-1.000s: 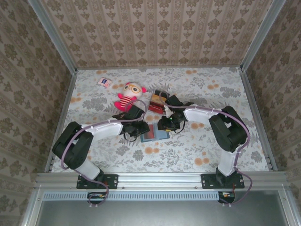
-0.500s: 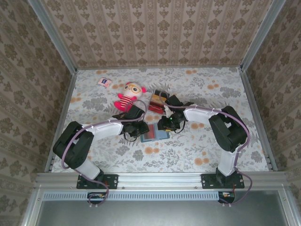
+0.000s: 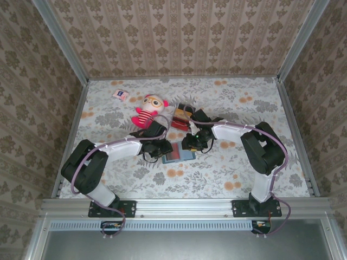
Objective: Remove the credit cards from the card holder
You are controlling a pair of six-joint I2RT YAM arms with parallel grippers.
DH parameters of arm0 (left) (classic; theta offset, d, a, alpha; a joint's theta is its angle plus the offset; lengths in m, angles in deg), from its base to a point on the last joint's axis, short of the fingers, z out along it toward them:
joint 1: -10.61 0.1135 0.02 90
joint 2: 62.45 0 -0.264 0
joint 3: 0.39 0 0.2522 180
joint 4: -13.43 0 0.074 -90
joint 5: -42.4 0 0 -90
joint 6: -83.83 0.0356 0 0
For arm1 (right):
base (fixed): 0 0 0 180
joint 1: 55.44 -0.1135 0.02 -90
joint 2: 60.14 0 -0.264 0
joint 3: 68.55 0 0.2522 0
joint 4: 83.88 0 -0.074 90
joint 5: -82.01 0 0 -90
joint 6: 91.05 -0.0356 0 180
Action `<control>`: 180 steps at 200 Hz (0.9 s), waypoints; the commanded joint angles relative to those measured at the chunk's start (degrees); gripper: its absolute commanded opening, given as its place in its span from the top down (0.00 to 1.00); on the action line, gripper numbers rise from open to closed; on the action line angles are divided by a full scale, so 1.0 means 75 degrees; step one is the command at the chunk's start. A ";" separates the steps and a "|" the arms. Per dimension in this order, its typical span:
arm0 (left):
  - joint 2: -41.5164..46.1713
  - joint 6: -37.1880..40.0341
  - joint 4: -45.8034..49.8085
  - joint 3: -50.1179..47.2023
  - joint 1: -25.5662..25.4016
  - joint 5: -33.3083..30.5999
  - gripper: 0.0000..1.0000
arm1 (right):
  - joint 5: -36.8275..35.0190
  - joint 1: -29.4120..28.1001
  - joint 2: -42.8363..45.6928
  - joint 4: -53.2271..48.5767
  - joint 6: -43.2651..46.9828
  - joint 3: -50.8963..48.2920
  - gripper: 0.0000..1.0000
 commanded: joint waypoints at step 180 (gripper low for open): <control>0.0347 -0.0279 -0.2427 -0.0669 0.0184 0.1478 0.60 | -0.0484 0.0068 0.1087 0.0880 -0.0573 -0.0830 0.59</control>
